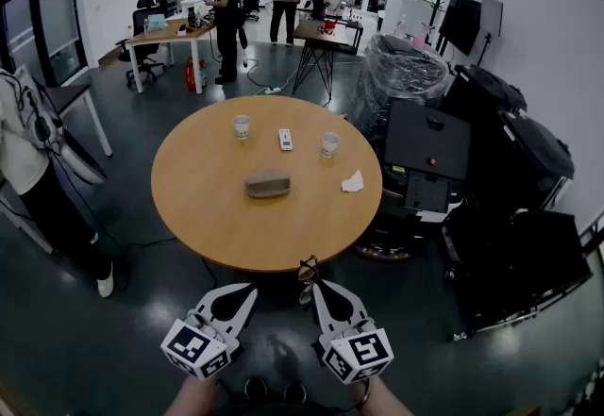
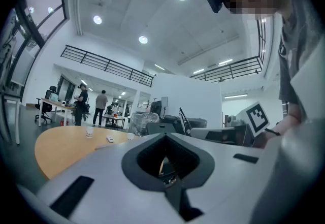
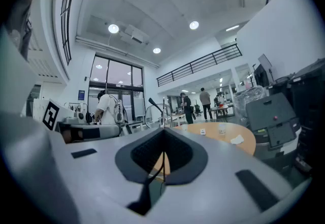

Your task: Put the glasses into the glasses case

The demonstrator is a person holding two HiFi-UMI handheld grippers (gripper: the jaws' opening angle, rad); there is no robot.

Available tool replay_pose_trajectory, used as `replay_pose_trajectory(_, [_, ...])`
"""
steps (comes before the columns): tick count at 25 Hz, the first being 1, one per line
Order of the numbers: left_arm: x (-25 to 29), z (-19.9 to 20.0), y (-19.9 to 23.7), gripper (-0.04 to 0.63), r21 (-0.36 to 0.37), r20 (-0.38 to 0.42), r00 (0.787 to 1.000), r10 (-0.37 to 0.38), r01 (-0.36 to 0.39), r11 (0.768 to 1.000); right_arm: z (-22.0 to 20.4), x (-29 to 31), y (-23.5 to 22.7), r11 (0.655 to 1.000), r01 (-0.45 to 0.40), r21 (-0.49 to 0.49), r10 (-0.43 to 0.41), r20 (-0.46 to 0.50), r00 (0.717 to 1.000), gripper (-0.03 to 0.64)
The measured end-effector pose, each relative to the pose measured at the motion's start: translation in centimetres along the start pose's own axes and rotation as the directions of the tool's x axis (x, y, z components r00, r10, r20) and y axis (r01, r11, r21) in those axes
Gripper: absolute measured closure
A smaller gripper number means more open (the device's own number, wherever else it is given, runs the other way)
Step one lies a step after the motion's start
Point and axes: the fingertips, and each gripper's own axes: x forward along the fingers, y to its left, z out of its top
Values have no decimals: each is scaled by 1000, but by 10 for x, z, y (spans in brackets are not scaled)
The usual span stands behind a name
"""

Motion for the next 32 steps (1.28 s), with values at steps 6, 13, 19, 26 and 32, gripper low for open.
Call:
replay_pose_trajectory(6, [-4,-2,-1,589,8,3,1000,-7,7,1000,-4,-2,2,1000,4,3,-4,-4,1000,627])
replay_pose_trajectory(13, [-11,-5,2,589,-13,6,1000,7,-7,1000,-3,-5,9,1000,-8,26,8,3,1000,627])
replay_pose_trajectory(19, [-12,-4,4,589,-34,18,1000,18,-18,999,-4,-7,8,1000,-2,27,2,3,1000,627])
replay_pose_trajectory(26, [-14,-4,9,589,-25,28,1000,3,-2,1000,-5,-3,11,999,6,39,-6,1,1000,627])
replay_pose_trajectory(32, [-21,-5,30,589,-42,20,1000,-5,6,999,-8,12,16,998,40,55,-41,11,999,627])
